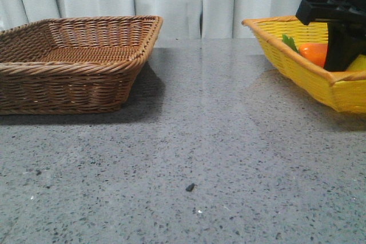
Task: Transfer tape with both arms
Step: 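Lower the right gripper into the yellow basket onto the tape roll, then grasp the yellow tape roll with the right gripper and lift it out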
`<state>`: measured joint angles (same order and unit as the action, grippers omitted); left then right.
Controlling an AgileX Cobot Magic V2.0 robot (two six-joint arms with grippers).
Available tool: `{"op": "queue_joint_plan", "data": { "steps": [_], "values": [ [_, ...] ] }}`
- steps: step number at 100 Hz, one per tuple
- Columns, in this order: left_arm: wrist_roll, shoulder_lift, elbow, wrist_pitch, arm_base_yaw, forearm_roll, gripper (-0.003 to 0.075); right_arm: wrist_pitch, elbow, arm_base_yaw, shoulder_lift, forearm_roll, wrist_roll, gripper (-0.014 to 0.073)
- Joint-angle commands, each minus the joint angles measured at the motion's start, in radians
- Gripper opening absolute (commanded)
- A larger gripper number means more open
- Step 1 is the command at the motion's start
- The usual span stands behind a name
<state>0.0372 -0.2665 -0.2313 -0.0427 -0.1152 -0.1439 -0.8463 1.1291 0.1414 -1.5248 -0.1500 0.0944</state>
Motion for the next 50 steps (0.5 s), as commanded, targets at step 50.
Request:
{"op": "queue_joint_plan", "data": {
  "steps": [50],
  "values": [
    [-0.001,-0.016,-0.038,0.101,0.005,-0.01,-0.0021,-0.084,0.134,0.001,0.032,0.002,0.003,-0.0021]
  ]
}}
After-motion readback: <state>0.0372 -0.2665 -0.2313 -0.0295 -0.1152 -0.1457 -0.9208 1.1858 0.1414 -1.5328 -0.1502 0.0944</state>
